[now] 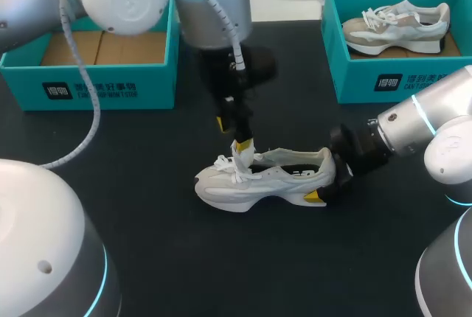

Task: Take the shoe out of the shoebox, open the shoe tongue, remove and reinsert the insole, then place the shoe into the shoebox

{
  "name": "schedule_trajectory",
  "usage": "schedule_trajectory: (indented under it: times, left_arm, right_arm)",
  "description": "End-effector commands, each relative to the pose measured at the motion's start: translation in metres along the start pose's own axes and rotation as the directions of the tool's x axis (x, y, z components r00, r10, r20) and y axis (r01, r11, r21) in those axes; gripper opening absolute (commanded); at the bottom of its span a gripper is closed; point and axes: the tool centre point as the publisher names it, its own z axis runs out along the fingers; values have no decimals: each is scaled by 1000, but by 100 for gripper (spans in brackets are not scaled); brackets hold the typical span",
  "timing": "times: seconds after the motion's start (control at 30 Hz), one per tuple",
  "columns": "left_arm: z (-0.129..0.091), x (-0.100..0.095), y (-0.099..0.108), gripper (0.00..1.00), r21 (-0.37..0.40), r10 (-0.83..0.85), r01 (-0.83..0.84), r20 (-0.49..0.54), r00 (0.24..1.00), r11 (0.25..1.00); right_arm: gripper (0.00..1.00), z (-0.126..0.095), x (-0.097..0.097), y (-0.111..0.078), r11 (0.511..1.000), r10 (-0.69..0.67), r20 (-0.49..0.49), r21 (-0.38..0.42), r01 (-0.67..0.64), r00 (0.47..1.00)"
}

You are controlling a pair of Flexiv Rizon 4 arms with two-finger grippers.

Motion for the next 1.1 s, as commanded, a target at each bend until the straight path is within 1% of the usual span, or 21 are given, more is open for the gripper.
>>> schedule_trajectory:
  times: [0.03, 0.6, 0.63, 0.67, 0.77, 0.83, 0.93, 1.1]
  left_arm:
    - [-6, 1, -4, 0, -89, 512, -506, 67, 856, 858]
    - [-6, 1, -4, 0, -89, 512, -506, 67, 856, 858]
    - [0, 0, -7, 0, -86, 493, -488, 58, 868, 869]
    - [4, 0, -9, 0, -50, 478, -476, 71, 875, 878]
    - [13, -3, -18, 0, 24, 445, -447, 63, 893, 894]
    - [19, -4, -26, 0, 50, 436, -438, 53, 898, 897]
    - [27, -4, -40, 0, 75, 436, -439, 49, 899, 895]
    - [35, -1, -65, 0, 69, 433, -434, 26, 901, 898]
  right_arm:
    - [0, 6, -3, -3, 1000, 2, 1, 4, -2, 1000]
    - [0, 6, -3, -3, 1000, 2, 1, 4, -2, 1000]
    - [0, 6, -3, -3, 1000, 2, 1, 4, -2, 1000]
    - [0, 6, -3, -3, 1000, 2, 1, 4, -2, 1000]
    - [0, 6, -3, -3, 1000, 2, 1, 4, -2, 1000]
    - [0, 6, -3, -3, 1000, 2, 1, 4, -2, 1000]
    - [0, 6, -3, -3, 1000, 2, 1, 4, -2, 1000]
    - [0, 6, -3, -3, 1000, 2, 1, 4, -2, 1000]
